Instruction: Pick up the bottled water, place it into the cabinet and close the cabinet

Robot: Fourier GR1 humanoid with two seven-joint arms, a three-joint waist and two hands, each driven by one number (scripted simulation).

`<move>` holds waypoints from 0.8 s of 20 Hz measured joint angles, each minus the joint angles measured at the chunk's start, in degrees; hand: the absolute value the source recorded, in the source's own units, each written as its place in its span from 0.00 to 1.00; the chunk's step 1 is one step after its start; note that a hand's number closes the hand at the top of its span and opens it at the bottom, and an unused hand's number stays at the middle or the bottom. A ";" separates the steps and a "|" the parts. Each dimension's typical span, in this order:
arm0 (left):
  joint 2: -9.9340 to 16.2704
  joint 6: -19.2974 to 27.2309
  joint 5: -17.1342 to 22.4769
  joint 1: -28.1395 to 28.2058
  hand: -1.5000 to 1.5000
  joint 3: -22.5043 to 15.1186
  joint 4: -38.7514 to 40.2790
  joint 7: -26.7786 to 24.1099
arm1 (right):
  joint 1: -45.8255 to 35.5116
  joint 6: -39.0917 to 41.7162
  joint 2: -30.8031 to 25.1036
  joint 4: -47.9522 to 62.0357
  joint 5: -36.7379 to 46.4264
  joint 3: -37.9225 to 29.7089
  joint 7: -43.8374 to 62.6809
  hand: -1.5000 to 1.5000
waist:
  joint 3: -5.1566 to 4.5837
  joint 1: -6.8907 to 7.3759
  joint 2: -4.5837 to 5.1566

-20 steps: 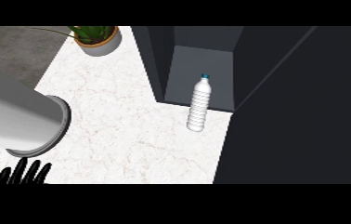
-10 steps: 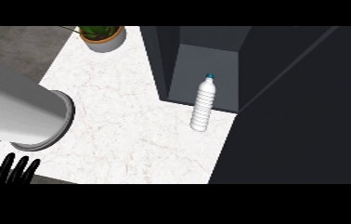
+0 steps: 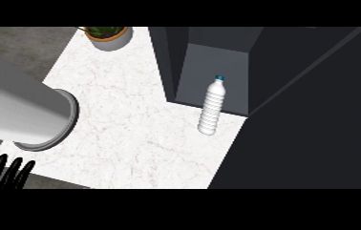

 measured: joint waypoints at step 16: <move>1.40 -2.02 2.57 1.36 0.00 3.34 1.83 0.75 | -22.93 -8.51 16.82 25.15 -14.54 -10.02 13.22 1.00 | 0.58 -1.01 -0.67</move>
